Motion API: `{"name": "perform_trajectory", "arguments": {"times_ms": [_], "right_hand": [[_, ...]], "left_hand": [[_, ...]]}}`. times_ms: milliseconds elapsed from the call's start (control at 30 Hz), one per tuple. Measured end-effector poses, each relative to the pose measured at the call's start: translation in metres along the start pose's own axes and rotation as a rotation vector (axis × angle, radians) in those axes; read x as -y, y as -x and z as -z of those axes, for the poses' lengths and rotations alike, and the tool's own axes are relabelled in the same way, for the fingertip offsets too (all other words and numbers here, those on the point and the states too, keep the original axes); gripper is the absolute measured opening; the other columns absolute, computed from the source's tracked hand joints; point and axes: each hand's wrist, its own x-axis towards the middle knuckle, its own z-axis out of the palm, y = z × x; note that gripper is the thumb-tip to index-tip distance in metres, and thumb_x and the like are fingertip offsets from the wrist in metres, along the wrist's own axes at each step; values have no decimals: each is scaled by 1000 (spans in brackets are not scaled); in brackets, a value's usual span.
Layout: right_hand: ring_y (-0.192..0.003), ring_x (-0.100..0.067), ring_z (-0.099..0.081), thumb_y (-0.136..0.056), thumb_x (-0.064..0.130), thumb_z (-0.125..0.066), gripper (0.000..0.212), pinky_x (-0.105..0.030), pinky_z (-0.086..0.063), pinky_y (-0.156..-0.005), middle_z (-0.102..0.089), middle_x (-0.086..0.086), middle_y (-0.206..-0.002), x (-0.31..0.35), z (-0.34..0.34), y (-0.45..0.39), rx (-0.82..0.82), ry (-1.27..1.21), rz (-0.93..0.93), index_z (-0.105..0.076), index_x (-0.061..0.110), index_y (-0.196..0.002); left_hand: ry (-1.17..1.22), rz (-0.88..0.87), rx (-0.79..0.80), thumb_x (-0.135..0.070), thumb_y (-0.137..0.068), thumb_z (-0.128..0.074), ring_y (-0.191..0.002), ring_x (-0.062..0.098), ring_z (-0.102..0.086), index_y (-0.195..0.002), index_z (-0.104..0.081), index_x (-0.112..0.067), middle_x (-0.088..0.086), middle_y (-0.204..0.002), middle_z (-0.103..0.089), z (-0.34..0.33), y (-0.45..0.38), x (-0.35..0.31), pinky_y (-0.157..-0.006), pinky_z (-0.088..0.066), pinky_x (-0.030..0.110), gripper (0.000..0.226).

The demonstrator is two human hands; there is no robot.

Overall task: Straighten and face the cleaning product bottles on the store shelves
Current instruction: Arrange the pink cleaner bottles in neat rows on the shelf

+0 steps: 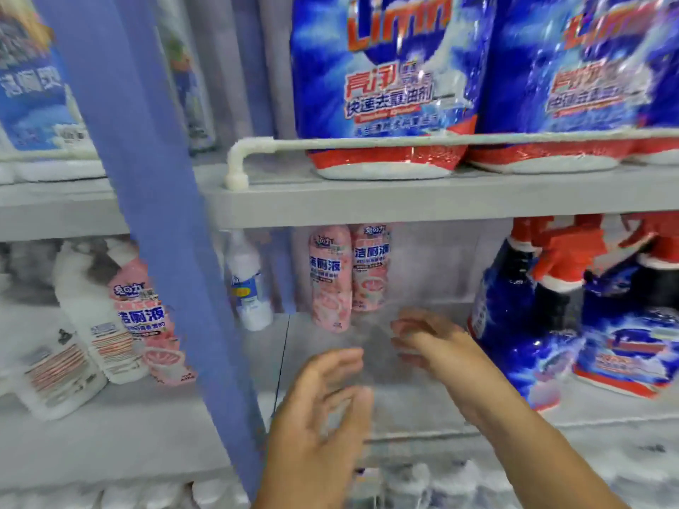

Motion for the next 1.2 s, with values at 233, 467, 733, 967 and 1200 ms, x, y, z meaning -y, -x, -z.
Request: {"name": "perform_trajectory", "arguments": {"times_ms": [233, 467, 733, 967, 1200], "right_hand": [[-87, -30, -75, -64, 30, -71, 28, -47, -59, -81, -79, -7, -83, 8, -14, -110, 33, 46, 4, -76, 13, -86], [-64, -17, -74, -71, 20, -74, 14, -43, -64, -64, -75, -2, -75, 4, -26, -175, -115, 114, 117, -69, 14, -83], [-73, -18, -75, -69, 42, -85, 36, -33, -61, -51, -74, 0, -83, -4, -22, -203, -70, 285, 69, -66, 20, -91], [-65, -3, -65, -85, 29, -71, 15, -12, -49, -51, -74, 3, -82, -12, -25, -175, -117, 311, 112, -72, 15, -91], [-78, -8, -70, -88, 9, -71, 15, -21, -54, -66, -75, 4, -90, -20, 26, -65, -134, 213, 142, -73, 20, -98]], "left_hand": [[-120, 74, -343, -28, -65, -76, -73, 12, -65, -96, -62, -7, 7, -85, -70, -43, -131, 46, -71, -53, 28, 40], [-232, 24, -352, -18, -63, -81, -94, 11, -74, -119, -62, -20, -1, -106, -76, -49, -204, 89, -84, -61, 33, 59], [-273, 72, -401, -35, -61, -89, -108, 9, -69, -136, -49, -27, -9, -120, -69, -54, -214, 93, -93, -58, 34, 86], [-431, 84, -500, -69, -45, -81, -112, 28, -61, -135, -48, -19, 6, -121, -62, -51, -178, 87, -96, -53, 45, 107], [-412, 154, -367, -57, -49, -90, -89, 16, -71, -114, -62, -29, -2, -112, -70, -35, -131, 87, -82, -61, 43, 76]]}}
